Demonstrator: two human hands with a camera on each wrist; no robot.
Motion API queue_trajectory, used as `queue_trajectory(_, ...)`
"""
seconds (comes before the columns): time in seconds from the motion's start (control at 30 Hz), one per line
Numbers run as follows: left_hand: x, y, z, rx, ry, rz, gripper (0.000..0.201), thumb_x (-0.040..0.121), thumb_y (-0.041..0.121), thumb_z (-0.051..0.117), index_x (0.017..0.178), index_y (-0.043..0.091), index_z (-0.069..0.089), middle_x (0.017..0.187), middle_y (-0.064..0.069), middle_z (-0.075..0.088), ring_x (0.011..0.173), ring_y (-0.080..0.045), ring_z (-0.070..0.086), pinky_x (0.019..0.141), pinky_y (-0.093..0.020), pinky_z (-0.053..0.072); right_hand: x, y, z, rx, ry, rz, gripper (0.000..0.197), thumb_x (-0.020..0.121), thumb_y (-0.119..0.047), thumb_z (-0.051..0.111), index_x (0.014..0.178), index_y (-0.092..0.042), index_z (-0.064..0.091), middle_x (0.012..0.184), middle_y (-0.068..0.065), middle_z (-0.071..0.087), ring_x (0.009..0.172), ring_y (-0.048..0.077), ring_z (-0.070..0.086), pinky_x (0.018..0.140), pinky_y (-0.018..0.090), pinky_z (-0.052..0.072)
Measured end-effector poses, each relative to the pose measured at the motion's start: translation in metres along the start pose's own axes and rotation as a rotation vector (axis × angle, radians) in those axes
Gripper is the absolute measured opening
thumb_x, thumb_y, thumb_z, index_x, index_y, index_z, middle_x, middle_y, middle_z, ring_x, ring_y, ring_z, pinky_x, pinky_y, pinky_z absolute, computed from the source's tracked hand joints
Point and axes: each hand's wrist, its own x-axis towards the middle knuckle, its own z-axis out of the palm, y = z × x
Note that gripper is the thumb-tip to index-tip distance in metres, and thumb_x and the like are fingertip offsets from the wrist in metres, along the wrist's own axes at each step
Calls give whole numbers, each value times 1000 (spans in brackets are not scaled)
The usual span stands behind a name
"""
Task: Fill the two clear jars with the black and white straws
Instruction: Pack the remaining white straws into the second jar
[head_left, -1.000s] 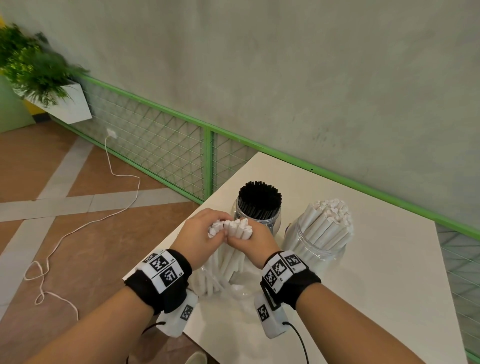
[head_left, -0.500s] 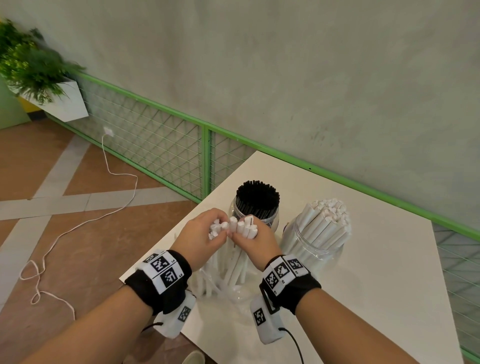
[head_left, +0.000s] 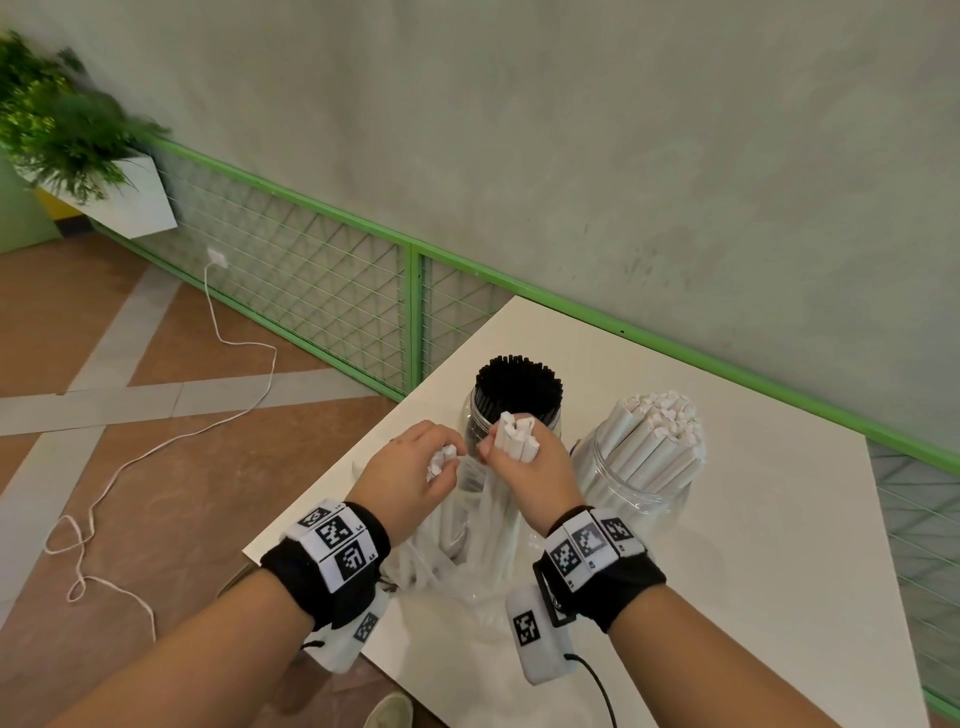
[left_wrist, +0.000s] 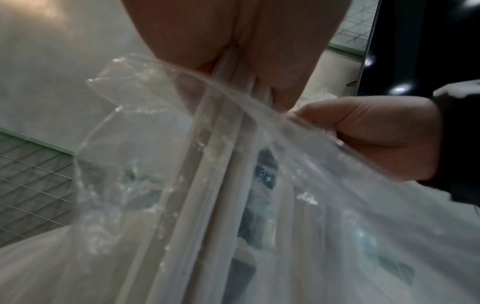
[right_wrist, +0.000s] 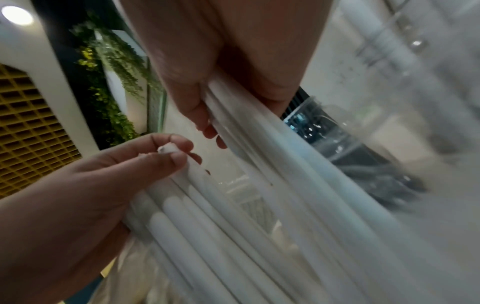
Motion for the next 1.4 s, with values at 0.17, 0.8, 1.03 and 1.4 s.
queue_trajectory(0.17, 0, 1, 3, -15, 7, -18, 22, 83, 35, 44, 96, 26, 59, 95, 9, 56, 85, -13, 55, 76, -33, 46, -14, 22, -1, -13, -61, 111, 15, 78, -16, 72, 91, -16, 65, 91, 5, 69, 88, 17, 63, 90, 46, 51)
queue_trajectory(0.8, 3, 5, 4, 18, -20, -20, 12, 89, 22, 52, 92, 34, 52, 96, 8, 56, 87, -12, 53, 75, -28, 38, 19, -118, -162, 176, 363, -289, 12, 91, -3, 56, 87, -14, 55, 81, 4, 73, 86, 30, 71, 80, 40, 57)
queue_trajectory(1.03, 3, 6, 3, 11, -21, -26, 12, 85, 34, 43, 92, 33, 52, 95, 8, 56, 86, -12, 53, 75, -28, 39, 31, -85, -168, 84, 272, -192, 8, 90, -3, 57, 88, -11, 55, 78, 5, 74, 80, 22, 70, 77, 34, 54)
queue_trajectory(1.4, 1, 7, 1, 12, -14, -34, 29, 77, 49, 31, 91, 34, 52, 93, 8, 57, 84, -12, 54, 75, -30, 43, 23, 3, -127, 53, 183, 51, 32, 77, 2, 73, 99, -16, 58, 93, 7, 71, 88, 18, 67, 88, 35, 50)
